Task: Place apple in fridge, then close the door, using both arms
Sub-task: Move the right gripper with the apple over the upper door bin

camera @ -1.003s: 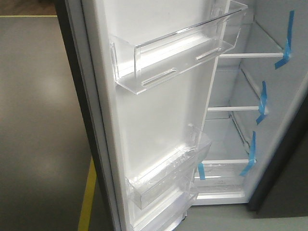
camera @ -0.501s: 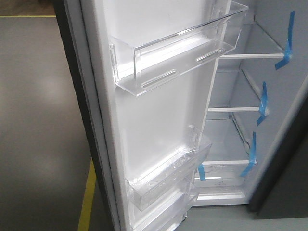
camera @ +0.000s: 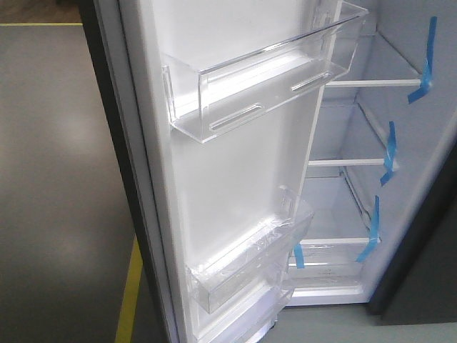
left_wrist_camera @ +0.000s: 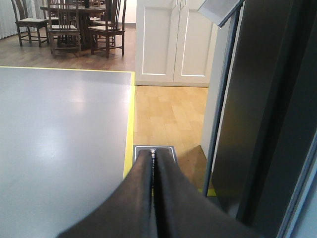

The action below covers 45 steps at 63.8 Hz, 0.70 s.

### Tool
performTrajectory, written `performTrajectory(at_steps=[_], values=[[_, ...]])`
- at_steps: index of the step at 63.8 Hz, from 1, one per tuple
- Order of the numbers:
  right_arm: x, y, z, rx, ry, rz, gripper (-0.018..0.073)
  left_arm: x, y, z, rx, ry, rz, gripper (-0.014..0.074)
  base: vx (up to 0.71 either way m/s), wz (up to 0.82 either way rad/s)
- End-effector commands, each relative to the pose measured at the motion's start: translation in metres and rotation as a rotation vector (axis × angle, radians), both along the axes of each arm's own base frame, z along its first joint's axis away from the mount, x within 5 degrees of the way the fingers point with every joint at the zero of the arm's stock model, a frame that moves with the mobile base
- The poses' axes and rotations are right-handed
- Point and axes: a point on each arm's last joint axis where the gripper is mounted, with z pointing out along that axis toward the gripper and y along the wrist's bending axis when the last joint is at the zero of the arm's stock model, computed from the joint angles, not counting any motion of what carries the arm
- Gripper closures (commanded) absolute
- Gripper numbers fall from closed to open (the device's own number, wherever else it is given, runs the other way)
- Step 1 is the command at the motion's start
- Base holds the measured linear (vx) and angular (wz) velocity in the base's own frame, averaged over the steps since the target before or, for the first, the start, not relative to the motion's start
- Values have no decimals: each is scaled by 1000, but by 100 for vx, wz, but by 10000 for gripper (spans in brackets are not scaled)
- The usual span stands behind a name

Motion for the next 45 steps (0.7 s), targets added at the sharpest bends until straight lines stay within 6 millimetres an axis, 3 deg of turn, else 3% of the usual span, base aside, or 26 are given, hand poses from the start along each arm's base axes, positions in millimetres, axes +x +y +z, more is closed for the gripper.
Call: performTrajectory(at_steps=[1,45], values=[[-15,5,13,33,-58,29,566,0,-2,0,-10,-68,-22,603,0,0],[-15,5,13,33,-58,29,566,0,-2,0,-10,-68,-22,603,0,0]])
